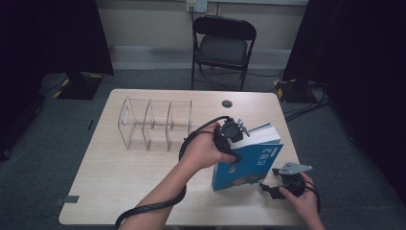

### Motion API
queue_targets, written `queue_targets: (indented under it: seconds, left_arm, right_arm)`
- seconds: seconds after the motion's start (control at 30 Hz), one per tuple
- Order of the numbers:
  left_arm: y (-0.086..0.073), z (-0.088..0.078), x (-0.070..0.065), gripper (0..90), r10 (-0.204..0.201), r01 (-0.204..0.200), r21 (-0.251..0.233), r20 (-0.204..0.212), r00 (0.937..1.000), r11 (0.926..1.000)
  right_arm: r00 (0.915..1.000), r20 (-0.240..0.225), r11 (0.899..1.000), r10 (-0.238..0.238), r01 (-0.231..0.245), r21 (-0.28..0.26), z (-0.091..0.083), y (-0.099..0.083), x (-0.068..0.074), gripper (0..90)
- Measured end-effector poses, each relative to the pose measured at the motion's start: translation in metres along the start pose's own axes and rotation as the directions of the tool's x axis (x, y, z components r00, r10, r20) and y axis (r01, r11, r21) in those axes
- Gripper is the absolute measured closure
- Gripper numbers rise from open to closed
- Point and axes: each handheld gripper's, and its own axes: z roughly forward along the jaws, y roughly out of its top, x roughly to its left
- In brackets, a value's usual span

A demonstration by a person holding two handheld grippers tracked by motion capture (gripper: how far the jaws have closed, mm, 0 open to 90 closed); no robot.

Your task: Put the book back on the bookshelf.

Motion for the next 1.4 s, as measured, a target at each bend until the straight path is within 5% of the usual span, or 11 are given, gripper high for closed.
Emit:
queue_targets:
  seconds: [0.23, 0.53, 0.9, 1.4]
  left_arm:
    - [-0.001, -0.002, -0.004, 61.4, -0.020, 0.020, -0.003, -0.012, 0.9997, 0.9998]
    - [0.000, -0.015, -0.008, 61.8, -0.052, 0.053, 0.056, -0.012, 0.9986, 0.9970]
    - [-0.009, -0.027, -0.003, 61.8, -0.071, 0.072, 0.085, -0.018, 0.9973, 0.9938]
    - [-0.022, -0.054, 0.014, 61.9, -0.151, 0.153, 0.084, -0.030, 0.9881, 0.9847]
  right_arm:
    - [1.0000, 0.000, 1.000, -0.001, 0.001, 0.000, 0.000, 0.000, 0.000, 16.1]
    - [1.0000, -0.001, 1.000, 0.000, 0.000, 0.000, 0.000, 0.000, 0.000, 16.1]
    - [1.0000, -0.002, 1.000, 0.001, -0.001, 0.000, 0.000, 0.000, 0.000, 16.0]
    - [1.0000, 0.001, 1.000, 0.001, -0.001, 0.000, 0.000, 0.000, 0.000, 16.0]
